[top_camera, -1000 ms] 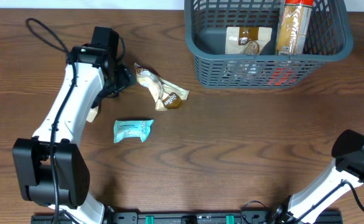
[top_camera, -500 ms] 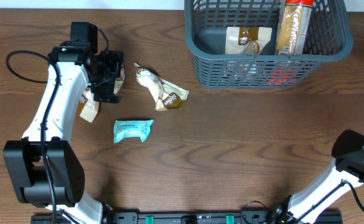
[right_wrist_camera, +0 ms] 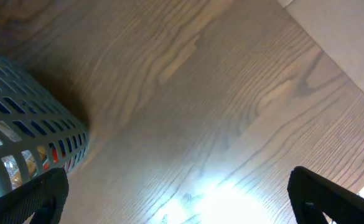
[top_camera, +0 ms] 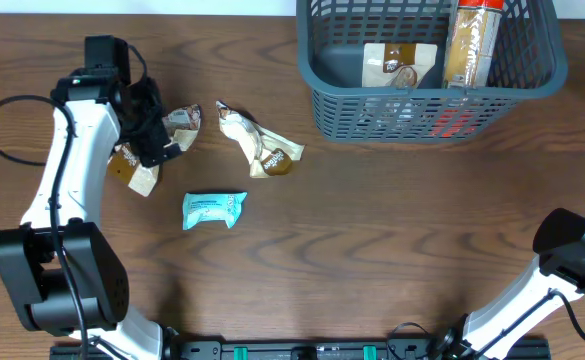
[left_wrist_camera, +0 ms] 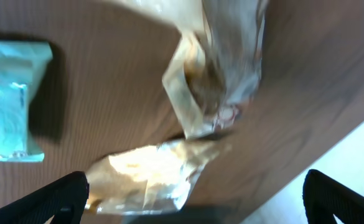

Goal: Pack container
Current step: 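Lower the left gripper and grasp the left crumpled wrapper, then lift the wrapper with the left gripper and carry it toward the basket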

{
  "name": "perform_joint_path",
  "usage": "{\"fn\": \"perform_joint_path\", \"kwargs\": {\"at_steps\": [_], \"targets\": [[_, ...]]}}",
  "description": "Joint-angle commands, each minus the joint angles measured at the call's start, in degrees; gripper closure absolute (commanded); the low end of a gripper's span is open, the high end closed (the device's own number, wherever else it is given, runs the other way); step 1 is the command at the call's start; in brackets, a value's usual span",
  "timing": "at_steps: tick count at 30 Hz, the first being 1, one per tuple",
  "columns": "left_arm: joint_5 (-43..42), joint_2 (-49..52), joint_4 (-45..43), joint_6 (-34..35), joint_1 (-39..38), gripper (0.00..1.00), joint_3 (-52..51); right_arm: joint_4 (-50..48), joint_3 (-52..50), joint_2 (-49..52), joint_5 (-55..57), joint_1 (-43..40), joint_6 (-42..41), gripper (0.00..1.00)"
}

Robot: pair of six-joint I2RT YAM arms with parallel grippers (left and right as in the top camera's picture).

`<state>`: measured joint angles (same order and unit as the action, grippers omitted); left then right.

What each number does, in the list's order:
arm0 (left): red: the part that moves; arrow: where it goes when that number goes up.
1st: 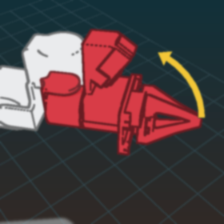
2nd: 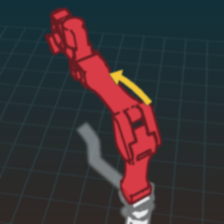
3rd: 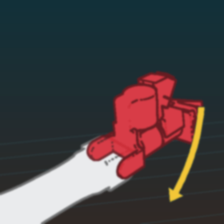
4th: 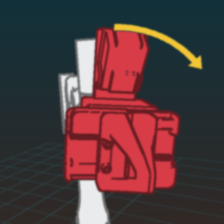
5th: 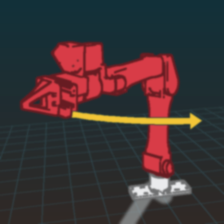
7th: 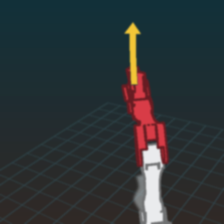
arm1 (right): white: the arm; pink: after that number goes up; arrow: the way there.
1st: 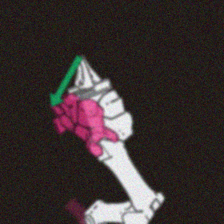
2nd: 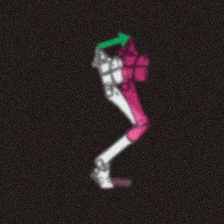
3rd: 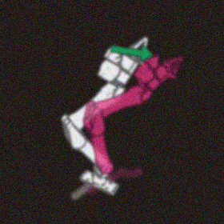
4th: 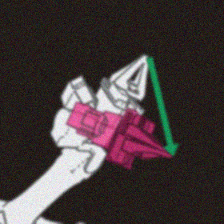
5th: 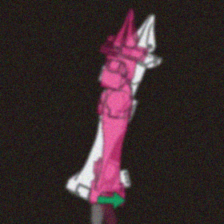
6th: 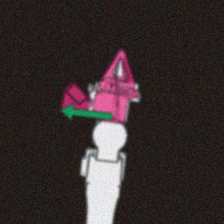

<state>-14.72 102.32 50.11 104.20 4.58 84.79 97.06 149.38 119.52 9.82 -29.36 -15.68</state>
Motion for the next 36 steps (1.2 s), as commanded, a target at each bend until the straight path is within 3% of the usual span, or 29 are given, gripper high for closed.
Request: {"fn": "perform_joint_path", "kwargs": {"at_steps": [1, 36], "targets": [[5.7, 0.1, 1.2, 2.2, 0.6, 0.01, 0.7, 0.1, -0.2, 0.5, 0.0, -0.3, 0.5, 0.01], [12.4, 17.6, -0.3, 3.5, 1.2, 0.01, 0.7, 0.1, -0.2, 0.5, 0.0, -0.3, 0.5, 0.01]]}}
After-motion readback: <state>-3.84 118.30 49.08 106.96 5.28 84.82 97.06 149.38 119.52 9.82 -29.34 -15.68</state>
